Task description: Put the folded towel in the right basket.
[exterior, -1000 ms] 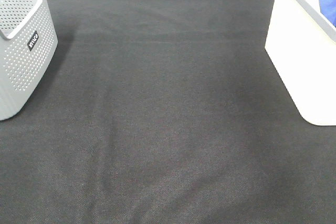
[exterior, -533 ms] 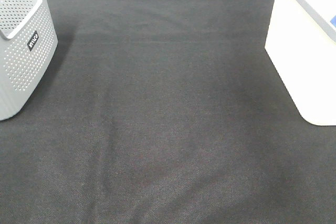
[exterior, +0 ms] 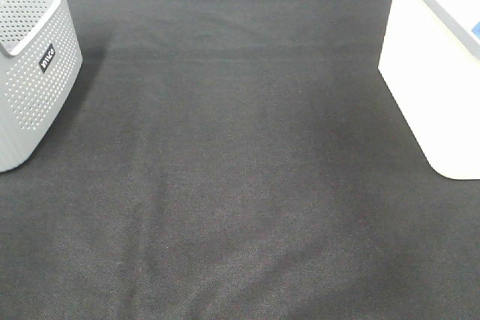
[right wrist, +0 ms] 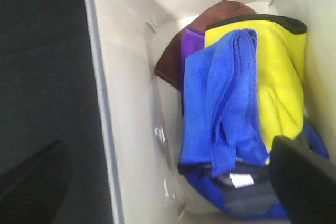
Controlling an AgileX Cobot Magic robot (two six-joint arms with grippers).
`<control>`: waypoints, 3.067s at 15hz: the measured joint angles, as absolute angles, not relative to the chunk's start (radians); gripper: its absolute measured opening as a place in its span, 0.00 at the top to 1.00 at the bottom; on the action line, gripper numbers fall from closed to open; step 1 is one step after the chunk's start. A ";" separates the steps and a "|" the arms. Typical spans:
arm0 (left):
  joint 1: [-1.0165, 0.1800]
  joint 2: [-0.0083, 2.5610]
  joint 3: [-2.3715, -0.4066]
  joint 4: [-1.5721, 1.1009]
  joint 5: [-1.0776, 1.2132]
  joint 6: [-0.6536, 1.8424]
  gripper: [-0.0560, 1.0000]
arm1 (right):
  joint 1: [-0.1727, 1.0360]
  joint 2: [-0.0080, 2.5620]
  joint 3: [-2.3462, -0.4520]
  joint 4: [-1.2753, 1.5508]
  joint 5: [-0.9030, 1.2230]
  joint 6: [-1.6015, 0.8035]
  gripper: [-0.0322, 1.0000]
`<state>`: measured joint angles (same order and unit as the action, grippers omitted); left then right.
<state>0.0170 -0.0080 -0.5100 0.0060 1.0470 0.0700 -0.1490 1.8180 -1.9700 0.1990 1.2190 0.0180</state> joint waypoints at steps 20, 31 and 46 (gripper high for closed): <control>0.017 -0.008 -0.510 0.006 1.047 0.070 0.01 | -0.018 0.080 -0.512 0.158 1.113 -0.175 0.02; 0.017 -0.008 -0.510 0.006 1.047 0.070 0.01 | -0.012 -0.002 -0.455 0.024 1.106 -0.044 0.02; 0.017 -0.008 -0.510 0.006 1.047 0.070 0.01 | -0.012 -0.002 -0.455 0.024 1.105 -0.044 0.02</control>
